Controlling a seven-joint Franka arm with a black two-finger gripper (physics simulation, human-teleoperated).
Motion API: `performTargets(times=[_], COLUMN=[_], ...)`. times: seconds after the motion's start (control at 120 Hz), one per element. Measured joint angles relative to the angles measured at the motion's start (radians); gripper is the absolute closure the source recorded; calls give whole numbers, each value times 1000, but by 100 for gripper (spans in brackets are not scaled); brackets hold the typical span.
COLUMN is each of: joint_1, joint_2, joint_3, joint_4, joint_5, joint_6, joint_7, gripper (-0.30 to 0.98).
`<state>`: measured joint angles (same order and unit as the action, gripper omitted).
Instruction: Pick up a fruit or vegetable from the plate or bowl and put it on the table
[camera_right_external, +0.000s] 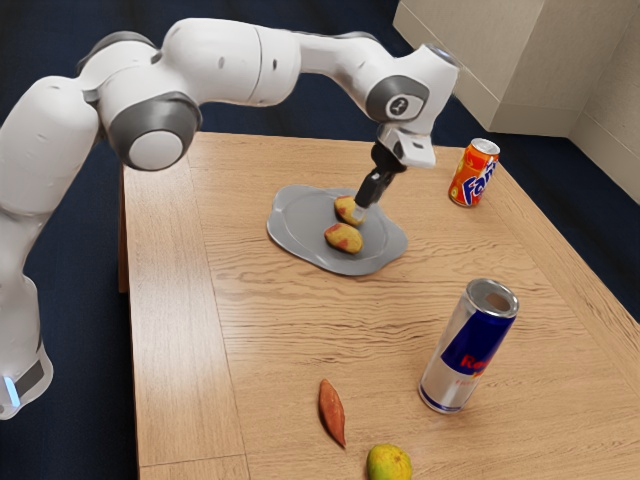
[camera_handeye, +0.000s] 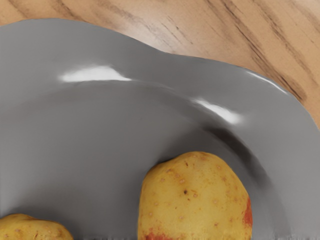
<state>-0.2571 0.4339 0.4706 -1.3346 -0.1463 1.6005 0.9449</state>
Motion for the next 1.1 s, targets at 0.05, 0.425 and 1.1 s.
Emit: performTargets(times=[0.05, 0.425, 1.1], joint_1=[10, -59, -74], joint_2=[-7, -167, -149], joint_3=[3, 35, 31], joint_4=[-42, -291, -321], joint_5=[-16, -16, -18], joint_6=[25, 173, 217], joint_7=[32, 196, 210], gripper=[0, 0, 0])
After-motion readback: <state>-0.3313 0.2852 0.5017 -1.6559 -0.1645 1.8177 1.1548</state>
